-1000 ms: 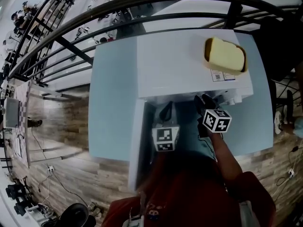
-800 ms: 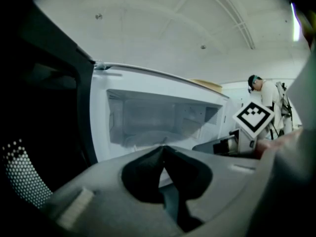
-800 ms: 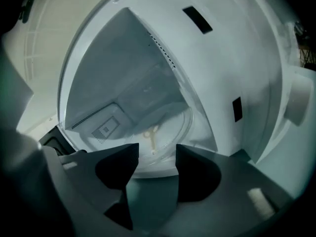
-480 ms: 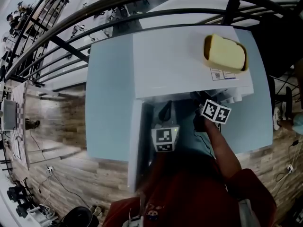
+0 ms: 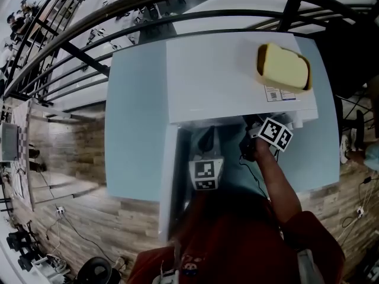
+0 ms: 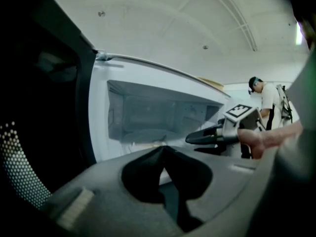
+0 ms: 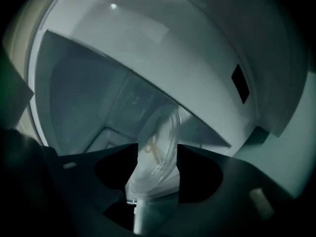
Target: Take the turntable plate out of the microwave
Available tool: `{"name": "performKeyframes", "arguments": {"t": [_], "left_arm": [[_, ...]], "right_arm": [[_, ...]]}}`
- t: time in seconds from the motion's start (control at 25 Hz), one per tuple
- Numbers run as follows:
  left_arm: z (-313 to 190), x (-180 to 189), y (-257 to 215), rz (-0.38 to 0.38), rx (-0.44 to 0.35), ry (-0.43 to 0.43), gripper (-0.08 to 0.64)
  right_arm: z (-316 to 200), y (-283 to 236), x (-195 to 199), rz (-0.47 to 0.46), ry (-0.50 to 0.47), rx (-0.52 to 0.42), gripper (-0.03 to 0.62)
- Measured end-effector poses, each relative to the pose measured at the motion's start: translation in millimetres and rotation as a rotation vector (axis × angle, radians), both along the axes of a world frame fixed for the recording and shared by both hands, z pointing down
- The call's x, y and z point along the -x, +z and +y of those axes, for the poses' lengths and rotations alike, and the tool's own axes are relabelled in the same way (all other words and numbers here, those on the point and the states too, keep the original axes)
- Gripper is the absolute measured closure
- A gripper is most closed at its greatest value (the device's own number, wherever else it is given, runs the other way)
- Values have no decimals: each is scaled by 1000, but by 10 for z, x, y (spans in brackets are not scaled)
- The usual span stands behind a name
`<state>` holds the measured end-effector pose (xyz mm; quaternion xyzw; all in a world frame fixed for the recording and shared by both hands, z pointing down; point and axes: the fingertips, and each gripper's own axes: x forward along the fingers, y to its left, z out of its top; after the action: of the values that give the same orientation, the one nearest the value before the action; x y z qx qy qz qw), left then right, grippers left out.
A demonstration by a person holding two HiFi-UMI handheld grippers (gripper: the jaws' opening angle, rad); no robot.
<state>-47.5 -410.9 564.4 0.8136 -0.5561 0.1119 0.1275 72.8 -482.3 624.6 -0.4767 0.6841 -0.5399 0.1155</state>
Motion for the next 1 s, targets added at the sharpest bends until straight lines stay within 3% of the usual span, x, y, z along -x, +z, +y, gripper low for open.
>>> {"name": "performKeyframes", "arguments": {"t": [0.28,0.48,0.6,0.76,0.88,1.0], "left_arm": [[-5,-1,27,6,9,-8,560],[0,36,36,10,16,-13,558],[6,24,44,12,17,-12,560],[1,-27,58,13,18,-8,560],[0,-6,44,12,22,-5,560],[4,29,15,13,24,-6,560]], "right_arm": [[-35,7,124,-79,-17,18,362],[-61,-7,117,-219,26,17,370],[-59,14,69,-280,61,11,430],[-83,50,19,-332,76,16,447],[-81,96,35,-330,82,49,539],[-83,90,69,-300,94,69,577]]}}
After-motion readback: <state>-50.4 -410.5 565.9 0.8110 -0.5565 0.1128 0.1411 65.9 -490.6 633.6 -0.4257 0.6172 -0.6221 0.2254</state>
